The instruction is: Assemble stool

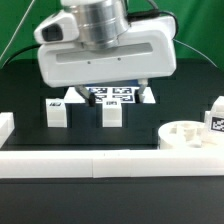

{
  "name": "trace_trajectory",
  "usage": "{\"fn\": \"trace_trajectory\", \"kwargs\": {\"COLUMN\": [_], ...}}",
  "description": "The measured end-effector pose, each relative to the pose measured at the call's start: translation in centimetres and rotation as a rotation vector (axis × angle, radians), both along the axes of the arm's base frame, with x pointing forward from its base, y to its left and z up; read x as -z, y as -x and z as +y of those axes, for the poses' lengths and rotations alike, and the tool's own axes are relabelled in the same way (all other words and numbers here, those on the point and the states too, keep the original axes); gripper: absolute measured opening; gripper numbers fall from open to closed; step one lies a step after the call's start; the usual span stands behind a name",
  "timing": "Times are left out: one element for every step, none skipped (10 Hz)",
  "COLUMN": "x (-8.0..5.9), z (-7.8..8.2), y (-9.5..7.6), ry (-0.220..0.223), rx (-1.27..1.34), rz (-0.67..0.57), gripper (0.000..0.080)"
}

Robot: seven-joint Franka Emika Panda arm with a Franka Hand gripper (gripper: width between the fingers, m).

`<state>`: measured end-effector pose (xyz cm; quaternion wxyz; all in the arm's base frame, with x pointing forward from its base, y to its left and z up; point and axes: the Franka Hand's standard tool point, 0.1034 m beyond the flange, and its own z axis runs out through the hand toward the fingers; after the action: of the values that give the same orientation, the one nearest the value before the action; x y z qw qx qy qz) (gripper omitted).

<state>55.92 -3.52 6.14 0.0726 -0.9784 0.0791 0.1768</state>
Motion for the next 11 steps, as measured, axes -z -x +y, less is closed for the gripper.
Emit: {"fn": "trace_trajectory", "kwargs": {"x": [0.4,0.5,0.2,0.5,0.6,1.5,2.2,2.5,2.6,3.0,2.8], "z": [0.1,0.7,1.1,0.6,0.6,0.8,0.8,0.8,0.7,0.5,0.4], "y": [-0.1,-0.3,1.2,0.8,1.2,2.4,3.9,4.2,4.5,4.0,4.0], "ry": [0.016,0.047,0.019,0.012,0.003,-0.011,-0.03,-0.04,-0.05,-0.044,-0.044], "rx": [-0.036,-0.081,-0.084,-0.08,-0.082,-0.069,-0.053,-0.06,-0.059,-0.059,-0.058], "rz": [0.028,-0.009,0.093,0.136,0.199,0.297,0.441,0.521,0.586,0.565,0.564], "gripper": [0.0649,0.0649,0.0649,0.0649,0.0649,0.0649,0.0649,0.0649,0.0649,0.0649,0.0649]}}
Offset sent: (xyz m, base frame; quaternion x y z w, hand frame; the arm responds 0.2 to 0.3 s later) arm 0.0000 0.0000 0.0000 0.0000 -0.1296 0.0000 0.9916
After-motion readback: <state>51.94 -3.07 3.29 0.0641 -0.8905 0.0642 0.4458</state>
